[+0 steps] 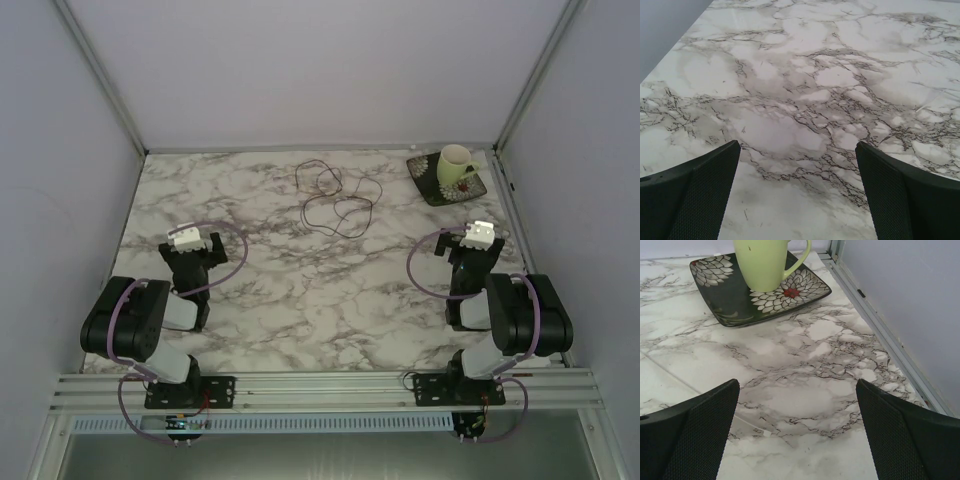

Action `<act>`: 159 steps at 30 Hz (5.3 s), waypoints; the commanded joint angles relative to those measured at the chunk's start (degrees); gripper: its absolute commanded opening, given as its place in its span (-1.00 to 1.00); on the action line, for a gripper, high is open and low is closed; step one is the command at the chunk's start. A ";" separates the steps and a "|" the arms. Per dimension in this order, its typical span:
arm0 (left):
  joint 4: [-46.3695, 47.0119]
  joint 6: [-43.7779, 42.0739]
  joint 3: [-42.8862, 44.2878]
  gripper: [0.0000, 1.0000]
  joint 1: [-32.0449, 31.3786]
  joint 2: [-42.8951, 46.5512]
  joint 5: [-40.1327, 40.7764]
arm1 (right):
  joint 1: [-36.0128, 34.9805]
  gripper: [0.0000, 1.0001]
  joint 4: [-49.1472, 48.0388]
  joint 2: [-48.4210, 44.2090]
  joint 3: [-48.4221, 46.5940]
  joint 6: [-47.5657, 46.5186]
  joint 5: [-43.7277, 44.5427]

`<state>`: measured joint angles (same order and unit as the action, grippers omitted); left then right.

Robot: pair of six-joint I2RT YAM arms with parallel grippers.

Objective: Zip-tie the wires
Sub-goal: Pick up the cable at the center of the board, then straighten the cable at the center of the board.

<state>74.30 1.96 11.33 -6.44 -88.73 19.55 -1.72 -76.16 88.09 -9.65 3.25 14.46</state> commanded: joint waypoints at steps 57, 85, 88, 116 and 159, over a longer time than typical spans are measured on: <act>-58.71 36.10 49.92 0.44 -15.71 -15.79 -26.49 | -33.67 0.98 73.15 -6.40 -43.16 23.04 -3.92; -74.84 24.77 60.29 -1.00 -17.47 -4.70 -30.07 | -35.12 0.99 75.23 -11.94 -43.61 23.15 -5.11; -79.93 22.53 62.97 -1.00 -17.47 -1.26 -32.10 | -35.39 0.98 74.77 -12.88 -44.88 25.12 -7.22; -80.50 29.38 66.37 -1.00 -18.17 15.92 -33.79 | -41.68 0.98 42.19 -10.51 -34.41 20.09 -28.23; -91.43 31.73 95.91 -1.00 -18.01 13.11 -27.18 | -40.13 -1.00 23.28 19.30 -46.84 13.24 -27.58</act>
<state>-14.48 35.48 103.61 -24.38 -75.61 -10.87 -42.74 -50.68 111.61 -58.65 16.16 -13.96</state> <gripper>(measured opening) 0.008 0.105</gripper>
